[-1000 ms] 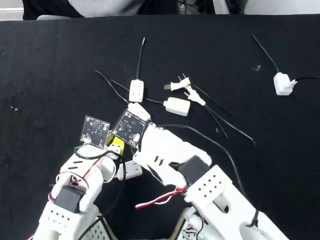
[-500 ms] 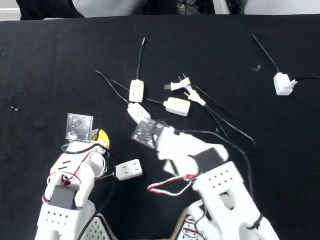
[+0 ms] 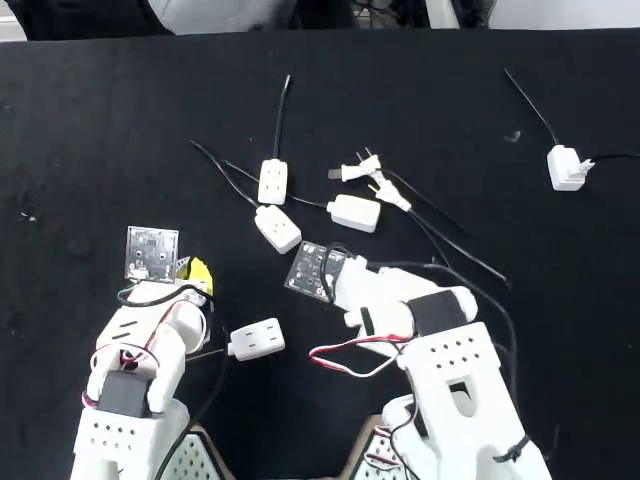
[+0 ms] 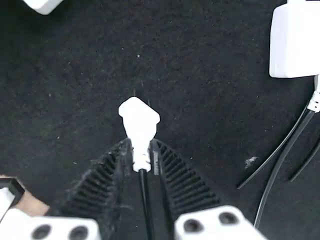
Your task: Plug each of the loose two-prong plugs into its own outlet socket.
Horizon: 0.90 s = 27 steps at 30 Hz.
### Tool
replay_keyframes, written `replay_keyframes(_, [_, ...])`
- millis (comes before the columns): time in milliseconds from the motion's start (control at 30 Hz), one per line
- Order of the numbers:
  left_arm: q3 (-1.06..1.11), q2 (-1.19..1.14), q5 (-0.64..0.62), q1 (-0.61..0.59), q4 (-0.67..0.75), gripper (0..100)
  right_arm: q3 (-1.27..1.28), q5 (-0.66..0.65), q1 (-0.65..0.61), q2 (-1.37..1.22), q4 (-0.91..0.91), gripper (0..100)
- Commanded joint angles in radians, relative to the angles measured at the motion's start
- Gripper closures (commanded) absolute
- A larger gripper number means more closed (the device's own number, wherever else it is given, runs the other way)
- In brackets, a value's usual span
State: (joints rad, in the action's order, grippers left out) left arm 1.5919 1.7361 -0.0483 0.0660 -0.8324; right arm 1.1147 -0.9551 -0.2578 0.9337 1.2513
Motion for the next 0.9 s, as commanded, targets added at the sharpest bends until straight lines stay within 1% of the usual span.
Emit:
replay_keyframes(0, [-0.056, 0.005, -0.009, -0.007, -0.002, 97, -0.073, 0.018, 0.021, 0.025, 0.044, 98.8])
replay_keyframes(100, [-0.056, 0.005, -0.009, -0.007, -0.002, 97, -0.183, 0.112, 0.015, 0.022, 0.12, 98.8])
replay_keyframes(167, [-0.065, -0.006, -0.008, -0.01, -0.006, 97, -0.249, 0.17, -0.015, 0.016, 0.161, 98.8])
replay_keyframes(267, [-0.097, -0.086, 0.031, -0.027, -0.002, 97, -0.32, 0.218, -0.12, -0.027, 0.27, 98.8])
replay_keyframes(367, [-0.16, -0.226, 0.049, -0.035, 0.0, 97, -0.371, 0.278, -0.21, -0.099, 0.336, 98.8])
replay_keyframes(467, [-0.228, -0.379, 0.049, -0.035, 0.0, 97, -0.41, 0.272, -0.253, -0.14, 0.334, 98.8])
replay_keyframes(600, [-0.295, -0.525, 0.049, -0.035, 0.0, 97, -0.438, 0.272, -0.264, -0.154, 0.296, 98.8])
replay_keyframes(800, [-0.315, -0.58, 0.051, -0.036, 0.006, 97, -0.371, 0.273, -0.258, -0.151, 0.272, 98.8])
replay_keyframes(867, [-0.297, -0.589, 0.051, -0.036, 0.043, 97, -0.312, 0.273, -0.252, -0.147, 0.233, 98.8])
